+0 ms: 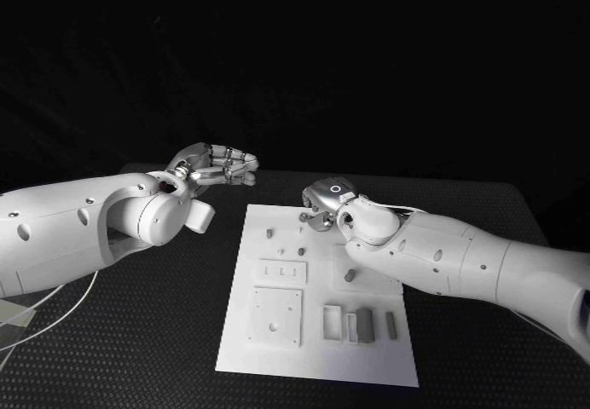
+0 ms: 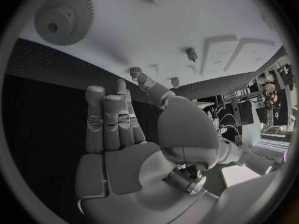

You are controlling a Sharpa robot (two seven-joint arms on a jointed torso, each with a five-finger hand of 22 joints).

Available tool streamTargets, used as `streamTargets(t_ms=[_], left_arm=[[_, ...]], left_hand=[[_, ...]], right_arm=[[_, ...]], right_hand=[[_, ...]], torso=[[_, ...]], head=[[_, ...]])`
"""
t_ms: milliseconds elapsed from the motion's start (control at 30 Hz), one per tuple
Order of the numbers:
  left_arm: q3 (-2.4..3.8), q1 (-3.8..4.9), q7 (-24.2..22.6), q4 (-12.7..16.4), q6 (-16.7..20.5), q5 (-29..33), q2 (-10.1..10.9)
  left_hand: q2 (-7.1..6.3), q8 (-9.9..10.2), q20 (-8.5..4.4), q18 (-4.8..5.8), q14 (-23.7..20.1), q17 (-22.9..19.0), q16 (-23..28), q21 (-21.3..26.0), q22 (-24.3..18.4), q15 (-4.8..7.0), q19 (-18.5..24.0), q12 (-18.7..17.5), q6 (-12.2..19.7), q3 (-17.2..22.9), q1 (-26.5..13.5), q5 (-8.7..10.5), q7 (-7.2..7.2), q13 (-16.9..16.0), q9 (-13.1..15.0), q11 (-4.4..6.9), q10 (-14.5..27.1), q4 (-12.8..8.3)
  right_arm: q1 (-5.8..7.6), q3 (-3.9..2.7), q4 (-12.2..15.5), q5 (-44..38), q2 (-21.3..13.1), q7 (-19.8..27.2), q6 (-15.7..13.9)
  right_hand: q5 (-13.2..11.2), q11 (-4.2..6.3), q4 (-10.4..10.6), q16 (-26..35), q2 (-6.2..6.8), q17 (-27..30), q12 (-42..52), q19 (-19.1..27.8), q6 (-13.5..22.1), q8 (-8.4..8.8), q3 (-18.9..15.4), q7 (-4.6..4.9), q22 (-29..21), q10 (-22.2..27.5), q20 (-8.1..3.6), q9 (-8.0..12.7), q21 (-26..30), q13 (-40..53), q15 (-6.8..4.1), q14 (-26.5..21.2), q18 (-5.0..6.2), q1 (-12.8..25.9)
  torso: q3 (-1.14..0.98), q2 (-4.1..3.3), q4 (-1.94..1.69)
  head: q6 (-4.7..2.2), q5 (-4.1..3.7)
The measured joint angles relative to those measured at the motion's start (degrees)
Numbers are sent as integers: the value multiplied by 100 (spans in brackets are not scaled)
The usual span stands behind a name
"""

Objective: Assemble the parts on the task board

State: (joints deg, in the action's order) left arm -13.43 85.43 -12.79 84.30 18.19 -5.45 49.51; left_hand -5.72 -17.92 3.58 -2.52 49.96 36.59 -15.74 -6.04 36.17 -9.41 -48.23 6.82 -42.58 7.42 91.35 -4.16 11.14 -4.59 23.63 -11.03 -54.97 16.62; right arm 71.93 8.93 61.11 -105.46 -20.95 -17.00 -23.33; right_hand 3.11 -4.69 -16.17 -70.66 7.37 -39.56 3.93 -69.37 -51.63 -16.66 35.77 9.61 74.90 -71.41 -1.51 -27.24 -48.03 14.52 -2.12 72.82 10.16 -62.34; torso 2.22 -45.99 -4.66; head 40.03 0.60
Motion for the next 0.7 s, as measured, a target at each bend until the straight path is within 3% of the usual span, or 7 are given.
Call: streamTargets(t_ms=[100,267,467,700], left_arm=[[0,3,-1,-53,-10,0,29],[0,8,-9,-102,-35,0,71],[-22,8,-12,-170,-59,0,83],[-22,9,-16,-185,-73,0,89]], left_hand=[[0,0,0,0,0,0,44,39,-13,0,0,0,0,0,0,0,0,0,0,0,0,0],[0,0,0,1,0,-1,44,44,-16,0,0,-23,0,0,0,0,0,0,-6,0,0,0],[0,0,0,1,0,-1,44,44,-16,0,0,-23,0,0,0,0,0,0,-6,0,0,0],[0,0,0,1,0,-2,44,44,-15,0,0,-23,0,0,0,0,0,0,-6,0,0,0]], right_arm=[[109,-61,344,68,-218,-1,-12],[308,-240,949,240,-713,-2,-13],[446,-263,1520,441,-1336,32,84],[462,-261,1556,610,-1666,178,369]], right_hand=[[0,-3,83,0,80,8,0,9,74,36,7,33,0,38,9,17,0,-7,8,-8,0,80],[0,-2,266,0,318,34,0,10,100,55,40,36,0,41,10,27,26,-16,23,4,1,133],[0,-10,459,0,558,61,0,20,229,114,59,2,0,145,19,55,49,-43,67,-27,0,151],[0,-13,558,0,689,78,0,71,350,137,38,-60,0,254,7,70,101,-81,109,-71,0,114]], torso=[[-5,2,14],[-20,11,49],[-66,38,128],[-112,63,201]], head=[[-43,1],[-104,-1],[-142,18],[-162,44]])
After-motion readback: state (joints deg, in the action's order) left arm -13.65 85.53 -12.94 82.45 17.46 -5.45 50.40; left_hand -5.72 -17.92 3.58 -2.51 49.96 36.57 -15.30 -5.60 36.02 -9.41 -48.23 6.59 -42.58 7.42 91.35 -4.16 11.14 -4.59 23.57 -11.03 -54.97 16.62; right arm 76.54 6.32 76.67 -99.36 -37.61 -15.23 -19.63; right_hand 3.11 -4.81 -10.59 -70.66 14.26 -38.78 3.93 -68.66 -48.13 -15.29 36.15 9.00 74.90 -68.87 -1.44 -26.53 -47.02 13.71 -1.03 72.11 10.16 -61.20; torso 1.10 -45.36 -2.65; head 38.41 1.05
